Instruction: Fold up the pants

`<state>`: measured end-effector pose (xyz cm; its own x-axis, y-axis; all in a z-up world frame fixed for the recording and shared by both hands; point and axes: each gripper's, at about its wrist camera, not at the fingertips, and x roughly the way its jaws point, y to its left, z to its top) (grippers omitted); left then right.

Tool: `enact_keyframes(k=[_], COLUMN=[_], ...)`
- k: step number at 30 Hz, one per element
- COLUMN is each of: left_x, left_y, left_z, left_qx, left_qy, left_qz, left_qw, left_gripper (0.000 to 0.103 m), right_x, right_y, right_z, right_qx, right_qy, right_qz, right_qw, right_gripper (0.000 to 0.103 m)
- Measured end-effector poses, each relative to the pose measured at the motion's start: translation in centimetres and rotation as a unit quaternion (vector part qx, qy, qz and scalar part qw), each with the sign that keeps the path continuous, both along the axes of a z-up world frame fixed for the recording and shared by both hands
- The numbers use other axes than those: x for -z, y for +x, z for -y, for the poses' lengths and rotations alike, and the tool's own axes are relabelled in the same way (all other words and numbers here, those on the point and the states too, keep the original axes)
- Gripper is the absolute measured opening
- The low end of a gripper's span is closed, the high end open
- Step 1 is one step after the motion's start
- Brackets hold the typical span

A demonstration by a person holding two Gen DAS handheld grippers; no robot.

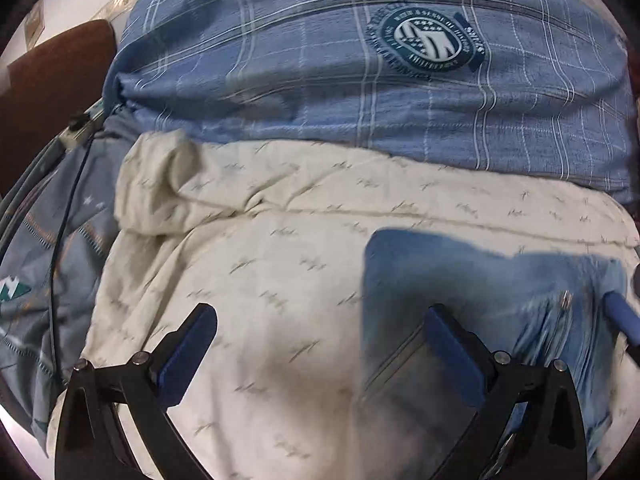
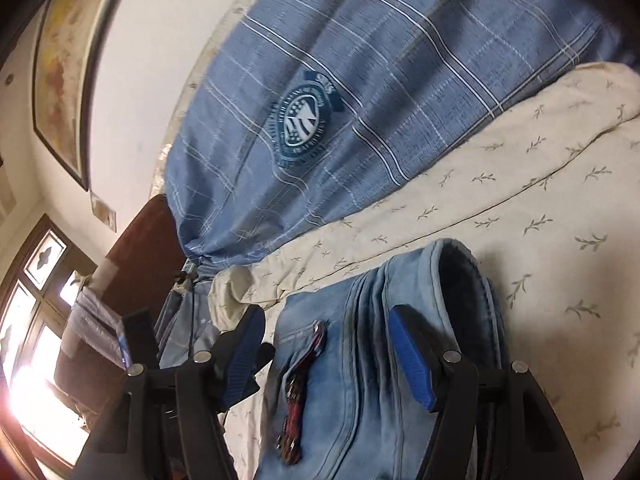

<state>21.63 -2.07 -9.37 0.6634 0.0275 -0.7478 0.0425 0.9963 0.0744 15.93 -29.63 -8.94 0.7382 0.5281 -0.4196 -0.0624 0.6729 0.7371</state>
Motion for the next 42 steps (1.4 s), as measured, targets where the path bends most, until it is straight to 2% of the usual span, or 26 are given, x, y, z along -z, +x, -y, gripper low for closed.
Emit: enact_keyframes(k=[4,8,12,18,20,23,25,27,29,33,37,42], left_x=[1.1,2.3,3.3,4.1,4.1,3.5,2.5,1.4,1.1,1.9,3.3,3.5], left_y=[1.2,2.2,2.8,3.1,3.1,2.7,1.7,0.3,-0.7,-2.9,-5.0,-6.3], left_z=[1.1,1.1,1.3,1.3,0.7,-0.7,-2.0,-3.4,-4.3,-5.1,-5.1,-5.2], left_qx=[0.003,0.005,0.015,0.027,0.024,0.017,0.009,0.001,-0.006,-0.001,0.015,0.022], left_qy=[0.01,0.006,0.01,0.004,-0.017,-0.05,-0.069,-0.078,-0.079,-0.088,-0.125,-0.13], left_qz=[-0.009,-0.034,-0.048,-0.059,-0.065,-0.072,-0.058,-0.039,-0.042,-0.069,-0.104,-0.1], left_qw=[0.9999,0.9994,0.9987,0.9979,0.9974,0.996,0.9959,0.9962,0.996,0.9938,0.9865,0.9862], left_gripper=[0.103,0.103,0.103,0.103,0.103,0.103,0.103,0.103,0.103,0.103,0.103,0.103], right_x=[1.4,3.3,4.0,3.7,3.7,3.2,2.5,1.8,1.4,2.1,2.1,3.4], right_y=[1.8,2.9,3.0,3.2,2.9,1.7,0.4,-0.8,-2.2,-4.2,-6.2,-8.3], right_z=[0.2,0.8,1.3,-1.0,-1.0,0.0,0.7,1.2,1.9,3.1,3.9,4.5], right_qx=[0.015,0.007,0.006,0.002,0.003,0.009,0.014,0.015,0.019,0.021,0.024,0.026], right_qy=[-0.007,0.015,0.03,-0.06,-0.06,-0.032,-0.026,-0.023,-0.021,0.001,0.001,0.034], right_qz=[-0.039,-0.084,-0.094,-0.086,-0.081,-0.071,-0.063,-0.048,-0.043,-0.073,-0.08,-0.112], right_qw=[0.999,0.996,0.995,0.994,0.995,0.997,0.998,0.998,0.999,0.997,0.996,0.993], right_gripper=[0.069,0.069,0.069,0.069,0.069,0.07,0.071,0.072,0.076,0.076,0.076,0.077])
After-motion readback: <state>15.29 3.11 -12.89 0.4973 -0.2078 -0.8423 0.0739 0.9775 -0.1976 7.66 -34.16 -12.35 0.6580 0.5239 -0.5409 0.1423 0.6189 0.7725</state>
